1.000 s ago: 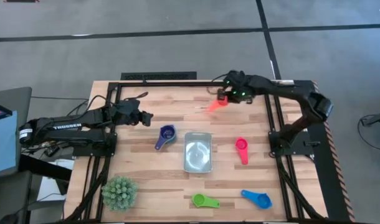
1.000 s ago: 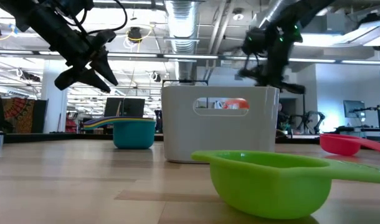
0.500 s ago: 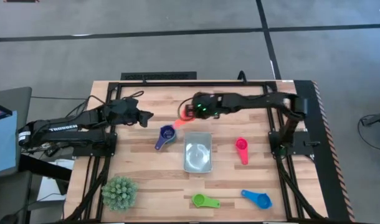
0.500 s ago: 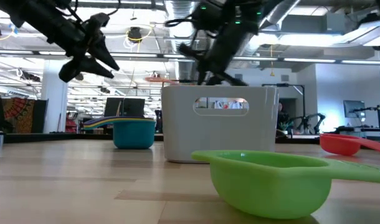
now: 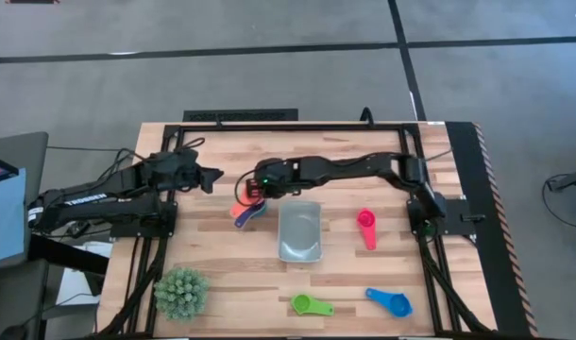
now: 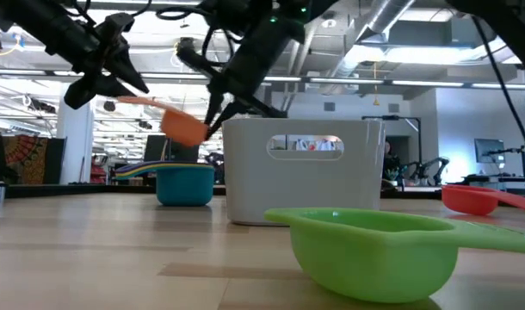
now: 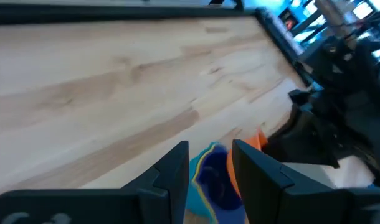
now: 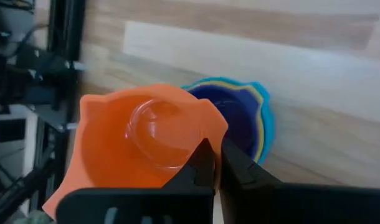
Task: Nest measuring cups in basket
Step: Stack the orange measuring cup on top of the dark blue measuring cup
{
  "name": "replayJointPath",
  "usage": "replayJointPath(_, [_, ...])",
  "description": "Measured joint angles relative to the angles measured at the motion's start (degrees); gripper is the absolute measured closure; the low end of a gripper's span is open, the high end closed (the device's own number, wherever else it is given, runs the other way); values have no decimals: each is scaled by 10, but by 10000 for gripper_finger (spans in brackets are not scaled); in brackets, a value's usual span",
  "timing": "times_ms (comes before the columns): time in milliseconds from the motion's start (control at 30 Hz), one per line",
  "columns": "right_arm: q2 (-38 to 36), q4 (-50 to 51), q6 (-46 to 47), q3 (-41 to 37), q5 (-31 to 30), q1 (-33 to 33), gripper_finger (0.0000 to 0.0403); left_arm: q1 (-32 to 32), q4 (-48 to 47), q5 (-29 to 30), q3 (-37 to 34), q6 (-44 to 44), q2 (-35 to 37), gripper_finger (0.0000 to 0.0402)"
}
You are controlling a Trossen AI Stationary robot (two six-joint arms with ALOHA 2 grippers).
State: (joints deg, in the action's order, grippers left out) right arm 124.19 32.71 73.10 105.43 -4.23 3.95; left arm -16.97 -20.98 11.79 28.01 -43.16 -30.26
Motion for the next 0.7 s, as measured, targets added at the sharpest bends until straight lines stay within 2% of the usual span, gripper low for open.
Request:
replayJointPath(300, [56,72,-20,57,3,-10,371,0,-16,0,0,6,-1,291])
replayJointPath(500, [57,86,-20,57,0,-9,368,0,-17,-1,0,18,-1,291])
replayJointPath(700, [57,88,-33,57,7,-8,341,0,-19,-1,0,20,-1,291])
